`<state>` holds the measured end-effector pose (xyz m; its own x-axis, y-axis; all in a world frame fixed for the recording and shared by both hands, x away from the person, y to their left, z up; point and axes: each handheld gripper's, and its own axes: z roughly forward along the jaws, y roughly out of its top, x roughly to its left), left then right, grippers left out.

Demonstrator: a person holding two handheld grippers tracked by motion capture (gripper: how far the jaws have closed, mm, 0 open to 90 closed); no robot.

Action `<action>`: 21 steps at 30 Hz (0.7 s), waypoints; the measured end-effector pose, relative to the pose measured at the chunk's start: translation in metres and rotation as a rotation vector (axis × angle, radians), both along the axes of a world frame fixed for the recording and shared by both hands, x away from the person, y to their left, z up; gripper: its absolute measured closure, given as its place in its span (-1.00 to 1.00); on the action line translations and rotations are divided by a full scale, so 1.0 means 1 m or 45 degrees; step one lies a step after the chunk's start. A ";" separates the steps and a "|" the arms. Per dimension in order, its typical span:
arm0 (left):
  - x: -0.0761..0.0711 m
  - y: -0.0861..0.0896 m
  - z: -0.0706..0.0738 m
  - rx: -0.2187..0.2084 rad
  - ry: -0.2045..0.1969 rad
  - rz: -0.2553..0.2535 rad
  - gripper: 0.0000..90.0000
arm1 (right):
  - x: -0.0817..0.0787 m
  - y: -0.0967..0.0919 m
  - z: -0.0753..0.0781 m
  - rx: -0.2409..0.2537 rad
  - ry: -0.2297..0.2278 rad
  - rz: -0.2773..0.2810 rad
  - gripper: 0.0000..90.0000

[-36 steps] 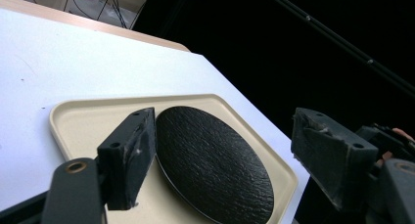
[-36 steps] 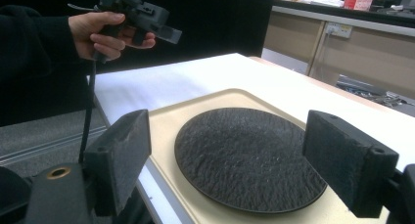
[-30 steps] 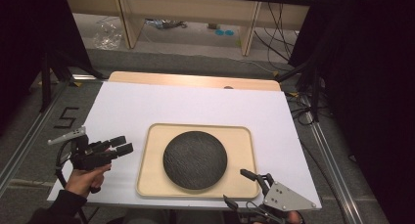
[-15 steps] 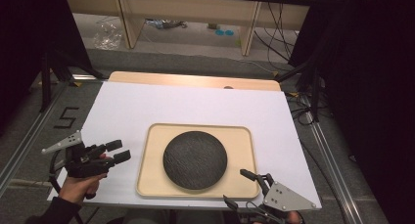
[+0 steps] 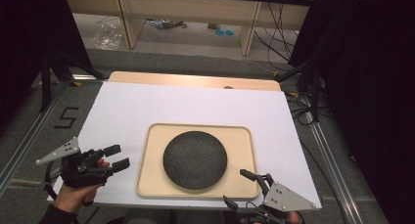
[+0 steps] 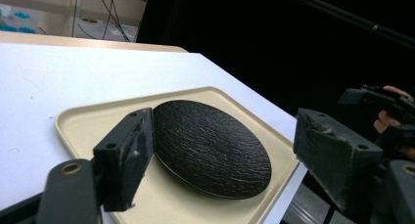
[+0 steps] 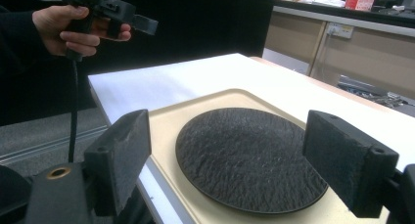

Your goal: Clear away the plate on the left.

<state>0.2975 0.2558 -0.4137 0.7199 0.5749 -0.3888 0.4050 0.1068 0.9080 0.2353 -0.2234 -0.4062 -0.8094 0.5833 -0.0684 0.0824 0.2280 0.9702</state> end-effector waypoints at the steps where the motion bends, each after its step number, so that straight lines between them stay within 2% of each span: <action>1: -0.001 0.000 0.000 -0.002 -0.006 -0.012 -0.54 | 0.000 0.000 0.000 -0.003 -0.003 0.004 -0.57; 8: -0.008 0.000 0.002 0.091 -0.027 0.002 -0.65 | 0.001 0.001 0.000 -0.002 -0.008 0.015 -0.57; 11: -0.010 0.001 0.002 0.098 -0.021 0.005 -0.66 | 0.000 0.001 0.000 -0.012 0.001 0.005 -0.57; 13: -0.012 0.001 0.001 0.083 -0.025 -0.023 -0.66 | 0.000 0.001 0.000 -0.008 -0.002 0.010 -0.57; 17: -0.019 -0.001 0.001 0.135 -0.041 -0.030 -0.66 | 0.000 0.001 0.000 -0.012 -0.002 0.008 -0.57; 19: -0.022 -0.002 0.000 0.133 -0.053 -0.035 -0.66 | 0.000 0.001 0.000 -0.014 0.001 0.008 -0.57; 21: -0.026 -0.003 0.001 0.137 -0.074 0.010 -0.65 | 0.000 0.001 0.000 -0.012 -0.001 0.007 -0.57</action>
